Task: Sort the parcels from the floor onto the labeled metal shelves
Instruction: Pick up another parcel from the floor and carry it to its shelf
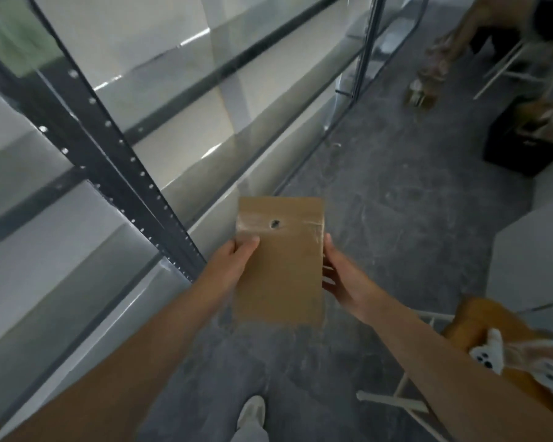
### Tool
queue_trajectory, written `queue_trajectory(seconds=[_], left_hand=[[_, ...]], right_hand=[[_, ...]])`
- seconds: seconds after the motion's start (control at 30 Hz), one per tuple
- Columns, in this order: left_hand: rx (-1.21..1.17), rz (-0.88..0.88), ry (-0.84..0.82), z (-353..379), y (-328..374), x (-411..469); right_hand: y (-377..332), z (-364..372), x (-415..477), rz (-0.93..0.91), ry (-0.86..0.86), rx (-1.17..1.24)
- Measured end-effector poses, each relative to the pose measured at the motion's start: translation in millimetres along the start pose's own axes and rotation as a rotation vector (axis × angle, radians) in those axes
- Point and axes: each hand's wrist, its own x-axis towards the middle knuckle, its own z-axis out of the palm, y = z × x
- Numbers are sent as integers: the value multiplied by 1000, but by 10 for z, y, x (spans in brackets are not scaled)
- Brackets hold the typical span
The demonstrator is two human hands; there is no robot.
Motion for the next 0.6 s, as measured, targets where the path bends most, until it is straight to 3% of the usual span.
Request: queue_trajectory(seconds=[0.2,0.6], left_hand=[[85,193,-20,-462,561,-937],[29,378,473,-1269,848,-2401]], right_hand=[[-675,400,-639,-54,-33,-44],[-1453,1699,-1701,-178,-234,-201]])
